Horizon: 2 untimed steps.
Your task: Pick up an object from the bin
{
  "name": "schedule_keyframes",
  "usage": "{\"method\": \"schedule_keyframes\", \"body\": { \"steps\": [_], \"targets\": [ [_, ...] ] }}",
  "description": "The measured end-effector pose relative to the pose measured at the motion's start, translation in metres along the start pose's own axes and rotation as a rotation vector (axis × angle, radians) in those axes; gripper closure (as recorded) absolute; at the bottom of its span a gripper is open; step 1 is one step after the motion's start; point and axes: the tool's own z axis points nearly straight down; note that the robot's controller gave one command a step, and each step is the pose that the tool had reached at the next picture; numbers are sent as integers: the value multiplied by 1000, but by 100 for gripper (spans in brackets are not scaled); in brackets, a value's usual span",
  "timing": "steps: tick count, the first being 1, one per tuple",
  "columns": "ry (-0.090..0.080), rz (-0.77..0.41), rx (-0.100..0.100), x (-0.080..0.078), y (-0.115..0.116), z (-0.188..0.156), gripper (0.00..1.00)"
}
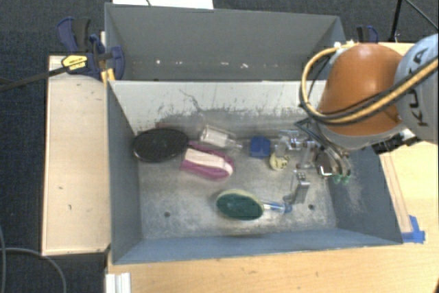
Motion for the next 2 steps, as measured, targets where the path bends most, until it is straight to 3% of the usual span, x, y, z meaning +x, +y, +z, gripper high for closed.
{"method": "schedule_keyframes", "body": {
  "steps": [1,2],
  "targets": [
    [1,45,-1,12,25,126,0],
    [-7,46,-1,10,25,122,100]
  ]
}}
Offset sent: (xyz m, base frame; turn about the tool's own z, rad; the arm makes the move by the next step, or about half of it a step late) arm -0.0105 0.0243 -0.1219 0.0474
